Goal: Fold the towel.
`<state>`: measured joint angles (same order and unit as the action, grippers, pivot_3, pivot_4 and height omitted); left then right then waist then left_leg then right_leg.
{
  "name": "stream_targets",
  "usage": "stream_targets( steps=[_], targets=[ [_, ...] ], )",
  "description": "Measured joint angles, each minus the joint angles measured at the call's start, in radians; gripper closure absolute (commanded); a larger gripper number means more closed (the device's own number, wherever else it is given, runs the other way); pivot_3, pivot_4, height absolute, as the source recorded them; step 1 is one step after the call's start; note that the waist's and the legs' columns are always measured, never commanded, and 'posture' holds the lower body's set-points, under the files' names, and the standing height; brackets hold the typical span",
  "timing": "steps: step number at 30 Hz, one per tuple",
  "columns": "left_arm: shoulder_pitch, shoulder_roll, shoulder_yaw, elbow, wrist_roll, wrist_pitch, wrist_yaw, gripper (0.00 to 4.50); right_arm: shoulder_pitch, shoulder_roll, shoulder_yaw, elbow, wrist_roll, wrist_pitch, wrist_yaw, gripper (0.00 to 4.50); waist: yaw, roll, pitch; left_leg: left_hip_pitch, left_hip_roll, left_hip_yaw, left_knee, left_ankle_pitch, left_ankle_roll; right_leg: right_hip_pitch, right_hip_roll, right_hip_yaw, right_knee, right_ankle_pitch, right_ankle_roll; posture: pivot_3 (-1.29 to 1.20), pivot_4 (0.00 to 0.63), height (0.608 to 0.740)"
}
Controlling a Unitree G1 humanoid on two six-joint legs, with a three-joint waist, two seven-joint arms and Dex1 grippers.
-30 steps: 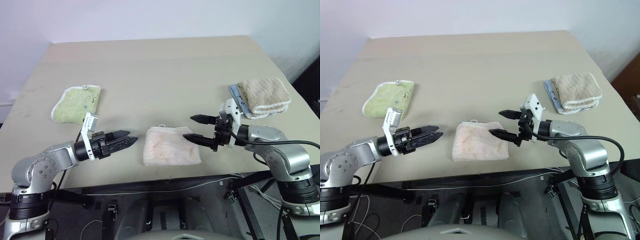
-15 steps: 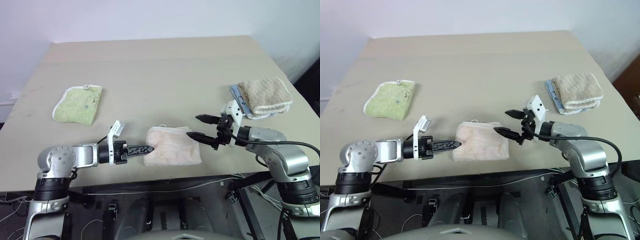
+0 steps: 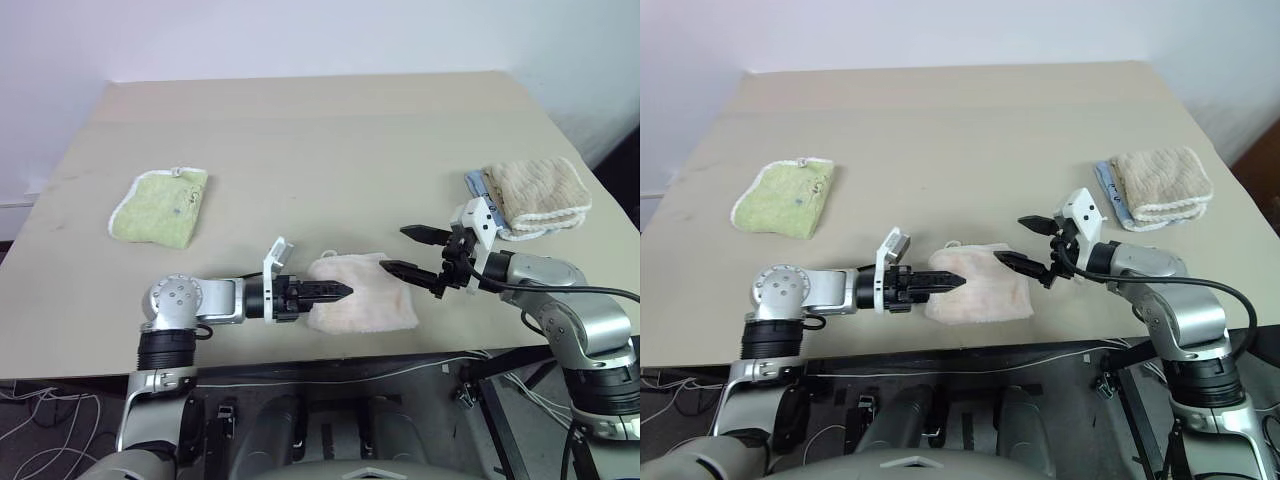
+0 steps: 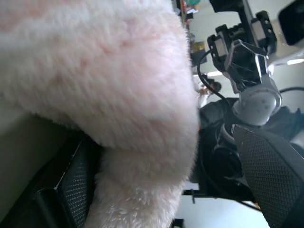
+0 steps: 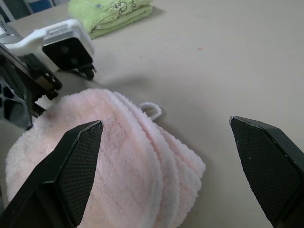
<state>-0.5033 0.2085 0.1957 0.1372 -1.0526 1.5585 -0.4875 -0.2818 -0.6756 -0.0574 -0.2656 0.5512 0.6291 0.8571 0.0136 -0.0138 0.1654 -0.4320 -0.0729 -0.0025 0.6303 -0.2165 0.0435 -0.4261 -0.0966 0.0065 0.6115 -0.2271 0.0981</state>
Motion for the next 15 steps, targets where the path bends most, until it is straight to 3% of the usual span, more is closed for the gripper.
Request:
stream_targets(
  steps=[2,5,15],
  targets=[
    [0.0,-0.021,0.007,0.0,0.011,-0.006,0.016,0.23,0.005,-0.007,0.0,-0.009,-0.001,0.0,-0.002,0.0,0.002,0.0,0.0,0.0,0.0,0.0,0.0,0.0,0.0,0.0,0.0,0.0,0.0,0.0,0.0,0.0,0.15,0.74],
    [0.012,-0.035,0.01,-0.005,0.026,-0.027,0.036,0.97,0.011,-0.012,0.0,-0.015,-0.001,0.0,-0.006,0.0,0.0,0.0,0.0,0.0,0.0,0.0,0.0,0.0,0.0,0.0,0.0,0.0,0.0,0.0,0.0,0.0,0.15,0.74],
    [0.06,-0.046,0.03,-0.075,0.021,-0.044,0.046,4.44,0.017,-0.014,0.0,-0.015,-0.027,-0.014,-0.01,0.0,-0.001,0.0,0.0,0.0,0.0,0.0,0.0,0.0,0.0,0.0,0.0,0.0,0.0,0.0,0.0,0.0,0.15,0.74]
  ],
)
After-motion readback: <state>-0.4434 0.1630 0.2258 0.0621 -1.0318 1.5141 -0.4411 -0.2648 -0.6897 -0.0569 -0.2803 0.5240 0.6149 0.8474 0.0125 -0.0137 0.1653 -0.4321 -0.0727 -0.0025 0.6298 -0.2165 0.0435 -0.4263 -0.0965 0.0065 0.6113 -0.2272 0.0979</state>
